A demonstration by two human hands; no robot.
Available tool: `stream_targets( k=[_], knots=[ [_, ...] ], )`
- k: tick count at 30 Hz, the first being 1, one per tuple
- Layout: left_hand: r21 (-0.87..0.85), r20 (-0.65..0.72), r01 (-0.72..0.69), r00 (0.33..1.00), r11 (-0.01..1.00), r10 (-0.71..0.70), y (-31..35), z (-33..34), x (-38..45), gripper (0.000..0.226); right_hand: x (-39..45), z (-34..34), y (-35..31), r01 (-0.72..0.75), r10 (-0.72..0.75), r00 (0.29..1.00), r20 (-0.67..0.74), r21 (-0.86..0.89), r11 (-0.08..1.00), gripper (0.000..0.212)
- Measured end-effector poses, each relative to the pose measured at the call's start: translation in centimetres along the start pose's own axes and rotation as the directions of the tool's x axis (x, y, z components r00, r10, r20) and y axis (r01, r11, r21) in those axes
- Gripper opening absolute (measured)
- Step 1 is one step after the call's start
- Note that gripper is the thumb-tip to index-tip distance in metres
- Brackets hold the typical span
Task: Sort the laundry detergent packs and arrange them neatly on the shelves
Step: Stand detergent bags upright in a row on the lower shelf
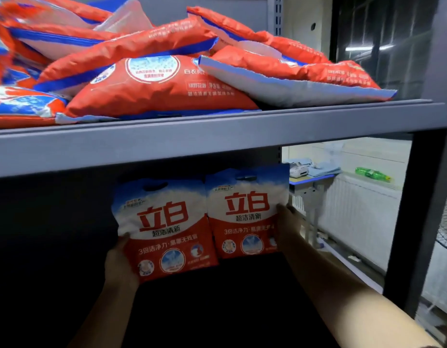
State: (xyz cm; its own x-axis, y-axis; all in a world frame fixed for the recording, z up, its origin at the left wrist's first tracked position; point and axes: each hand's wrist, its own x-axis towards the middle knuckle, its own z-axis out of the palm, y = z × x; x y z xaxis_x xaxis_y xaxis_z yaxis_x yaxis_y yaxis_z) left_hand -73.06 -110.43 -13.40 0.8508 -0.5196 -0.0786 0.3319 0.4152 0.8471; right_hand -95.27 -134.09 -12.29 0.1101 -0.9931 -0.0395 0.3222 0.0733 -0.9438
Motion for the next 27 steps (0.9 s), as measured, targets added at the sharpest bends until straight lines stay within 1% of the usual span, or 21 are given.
stream_targets(
  k=[3, 6, 9, 12, 15, 18, 21, 23, 25, 26, 27],
  knots=[
    [0.013, -0.019, -0.019, 1.0, 1.0, 0.02, -0.2, 0.4, 1.3, 0.024, 1.4, 0.8, 0.3, 0.022, -0.022, 1.0, 0.009, 0.006, 1.0, 0.015],
    [-0.02, -0.016, -0.035, 0.999, 0.999, 0.035, -0.9, 0.5, 2.4, 0.025, 2.7, 1.3, 0.7, 0.038, -0.037, 0.998, 0.053, -0.027, 0.999, 0.018],
    [0.023, -0.018, -0.076, 0.997, 0.997, 0.076, -2.1, 0.1, 3.3, 0.033, 3.7, 1.4, 1.1, 0.062, -0.048, 0.985, 0.164, -0.077, 0.995, 0.016],
    [0.039, -0.02, -0.114, 0.993, 0.993, 0.115, -2.2, 0.3, 4.2, 0.039, 4.5, 1.7, 1.0, 0.046, -0.027, 0.963, 0.269, -0.065, 0.997, 0.026],
    [0.014, -0.023, -0.138, 0.99, 0.99, 0.138, -1.8, 0.7, 5.1, 0.038, 4.9, 2.1, 0.7, 0.053, -0.026, 0.957, 0.289, -0.088, 0.995, 0.029],
    [-0.03, -0.003, -0.149, 0.989, 0.988, 0.149, -2.3, 0.8, 5.5, 0.041, 5.0, 2.0, 1.0, 0.038, -0.002, 0.94, 0.34, -0.1, 0.994, 0.033],
    [-0.041, 0.027, -0.146, 0.989, 0.988, 0.147, -2.7, 0.7, 5.5, 0.042, 5.4, 1.8, 0.8, 0.037, 0.026, 0.94, 0.34, -0.176, 0.984, 0.033],
    [-0.002, 0.067, -0.19, 0.979, 0.982, 0.19, -2.8, 0.6, 5.4, 0.046, 5.6, 1.8, 0.7, 0.082, -0.007, 0.955, 0.298, -0.241, 0.967, 0.038],
    [0.078, 0.061, -0.247, 0.968, 0.966, 0.243, -3.0, 0.6, 5.2, 0.052, 5.3, 1.7, 0.9, 0.161, -0.088, 0.969, 0.23, -0.321, 0.933, 0.05],
    [0.149, 0.009, -0.269, 0.963, 0.951, 0.271, -3.3, 0.6, 4.9, 0.055, 5.0, 1.5, 1.3, 0.217, -0.149, 0.968, 0.202, -0.383, 0.898, 0.057],
    [0.295, -0.087, -0.278, 0.945, 0.914, 0.316, -3.6, 0.7, 4.6, 0.059, 4.4, 1.2, 1.8, 0.284, -0.219, 0.957, 0.188, -0.472, 0.835, 0.063]
  ],
)
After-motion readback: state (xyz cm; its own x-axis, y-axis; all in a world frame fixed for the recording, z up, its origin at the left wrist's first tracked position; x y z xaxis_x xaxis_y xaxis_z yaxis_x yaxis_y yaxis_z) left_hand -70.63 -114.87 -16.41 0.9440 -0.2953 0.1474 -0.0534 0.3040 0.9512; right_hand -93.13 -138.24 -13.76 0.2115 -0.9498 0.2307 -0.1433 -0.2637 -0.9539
